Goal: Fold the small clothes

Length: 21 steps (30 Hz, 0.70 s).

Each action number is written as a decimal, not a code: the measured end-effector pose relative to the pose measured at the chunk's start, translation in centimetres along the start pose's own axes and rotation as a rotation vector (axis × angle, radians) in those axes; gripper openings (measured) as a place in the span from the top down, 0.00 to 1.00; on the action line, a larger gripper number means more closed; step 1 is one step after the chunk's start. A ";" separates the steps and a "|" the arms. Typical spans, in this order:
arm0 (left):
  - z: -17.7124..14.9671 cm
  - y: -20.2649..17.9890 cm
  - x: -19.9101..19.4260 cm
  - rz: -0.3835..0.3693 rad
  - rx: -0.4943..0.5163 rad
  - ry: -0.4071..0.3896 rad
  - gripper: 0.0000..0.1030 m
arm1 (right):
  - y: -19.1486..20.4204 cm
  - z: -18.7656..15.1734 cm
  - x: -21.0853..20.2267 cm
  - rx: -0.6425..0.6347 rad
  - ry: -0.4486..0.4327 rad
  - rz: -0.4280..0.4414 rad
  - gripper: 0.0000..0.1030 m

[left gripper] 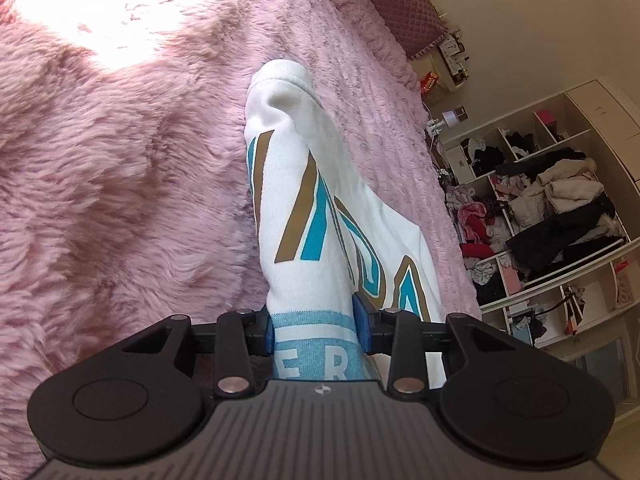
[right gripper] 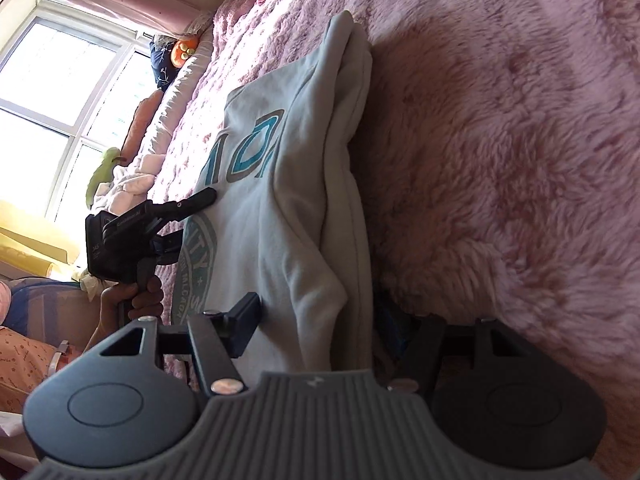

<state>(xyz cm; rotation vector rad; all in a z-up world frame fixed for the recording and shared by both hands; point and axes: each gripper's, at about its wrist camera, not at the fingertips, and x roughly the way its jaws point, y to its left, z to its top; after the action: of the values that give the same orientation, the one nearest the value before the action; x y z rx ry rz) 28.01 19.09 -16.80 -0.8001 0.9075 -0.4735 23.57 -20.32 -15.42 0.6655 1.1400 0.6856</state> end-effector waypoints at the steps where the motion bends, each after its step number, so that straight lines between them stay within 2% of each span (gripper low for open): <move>1: 0.0 0.0 0.0 0.016 0.018 -0.015 0.56 | -0.1 -0.2 0.0 0.009 -0.004 0.007 0.49; 2: 0.1 0.2 0.1 0.030 0.018 -0.036 0.54 | -0.2 -0.3 -0.1 0.012 -0.008 0.010 0.54; 3: 0.4 0.7 0.1 0.025 -0.009 -0.053 0.54 | -0.4 -0.5 -0.2 0.017 -0.009 0.019 0.64; 4: 0.8 1.3 0.2 -0.008 -0.055 -0.073 0.54 | -0.5 -0.6 -0.3 0.024 -0.012 0.029 0.68; 6: 1.9 2.2 1.2 -0.039 -0.096 -0.082 0.54 | -0.4 -0.8 -0.6 0.017 -0.017 0.041 0.71; 10: 4.4 2.1 3.3 -0.053 -0.071 -0.109 0.54 | -0.3 -1.0 -1.0 0.014 -0.029 0.041 0.72; 11: 5.2 1.8 3.7 -0.043 -0.055 -0.137 0.58 | -0.3 -1.0 -1.0 0.009 -0.029 0.039 0.72; 14: 6.9 0.3 3.4 -0.073 0.021 -0.245 0.84 | -0.8 -1.0 -1.1 0.029 -0.020 0.046 0.72; 15: 7.3 -0.2 3.0 -0.088 0.055 -0.269 0.90 | -1.0 -1.0 -1.2 0.033 -0.018 0.048 0.72; 16: 7.7 -0.8 3.0 -0.083 0.096 -0.276 0.90 | -1.1 -1.1 -1.2 0.033 -0.018 0.051 0.72; 19: 8.4 -1.5 4.1 0.014 0.178 -0.221 0.90 | -1.5 -0.9 -0.8 0.049 -0.022 0.059 0.72; 20: 8.5 -1.1 4.7 0.054 0.185 -0.202 0.88 | -1.9 -1.0 -0.7 0.058 -0.022 0.064 0.72; 21: 8.6 -0.3 5.2 0.097 0.173 -0.187 0.78 | -2.2 -1.1 -0.6 0.069 -0.024 0.067 0.72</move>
<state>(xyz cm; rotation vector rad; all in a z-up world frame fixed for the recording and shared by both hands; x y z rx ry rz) 38.03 18.89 -16.07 -0.6285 0.7182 -0.3800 22.63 -22.03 -17.03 0.7717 1.1276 0.6960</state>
